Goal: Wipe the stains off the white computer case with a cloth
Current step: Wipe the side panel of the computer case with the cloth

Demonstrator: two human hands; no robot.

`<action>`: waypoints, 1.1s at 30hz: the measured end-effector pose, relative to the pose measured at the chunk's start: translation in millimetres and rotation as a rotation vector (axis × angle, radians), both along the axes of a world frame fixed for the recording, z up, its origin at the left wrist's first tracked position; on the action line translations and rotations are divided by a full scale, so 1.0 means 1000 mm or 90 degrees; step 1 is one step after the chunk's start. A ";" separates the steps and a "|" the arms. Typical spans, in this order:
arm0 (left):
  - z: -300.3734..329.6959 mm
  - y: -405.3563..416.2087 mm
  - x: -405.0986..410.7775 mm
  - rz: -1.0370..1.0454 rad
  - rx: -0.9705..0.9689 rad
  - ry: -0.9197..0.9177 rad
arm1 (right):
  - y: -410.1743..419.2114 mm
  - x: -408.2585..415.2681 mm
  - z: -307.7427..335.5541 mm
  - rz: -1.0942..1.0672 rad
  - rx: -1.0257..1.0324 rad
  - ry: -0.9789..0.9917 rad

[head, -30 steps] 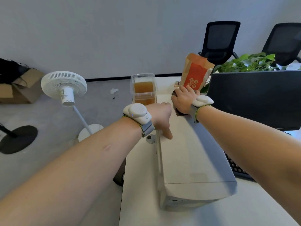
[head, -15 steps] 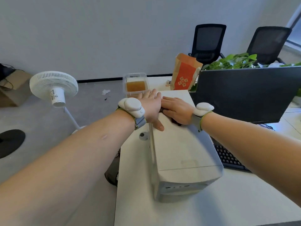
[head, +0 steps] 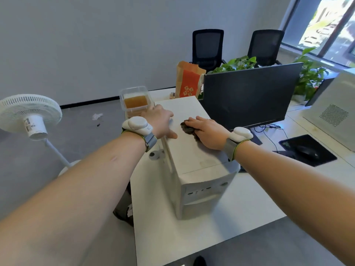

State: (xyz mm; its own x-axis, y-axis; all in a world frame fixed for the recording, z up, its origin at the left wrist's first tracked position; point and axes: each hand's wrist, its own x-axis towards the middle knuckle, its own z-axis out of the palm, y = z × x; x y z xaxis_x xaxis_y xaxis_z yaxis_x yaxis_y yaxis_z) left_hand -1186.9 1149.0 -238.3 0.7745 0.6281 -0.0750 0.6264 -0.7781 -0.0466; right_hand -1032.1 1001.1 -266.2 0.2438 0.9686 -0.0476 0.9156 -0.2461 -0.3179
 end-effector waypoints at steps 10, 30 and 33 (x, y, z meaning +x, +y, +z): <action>-0.012 -0.041 -0.014 -0.146 0.095 -0.058 | -0.082 -0.040 -0.004 -0.182 0.140 0.187; -0.023 -0.134 -0.011 -0.211 -0.179 -0.152 | -0.148 -0.083 -0.053 -0.504 0.437 0.222; -0.039 -0.133 -0.007 -0.143 -0.166 -0.287 | -0.156 -0.076 -0.058 -0.591 0.403 0.341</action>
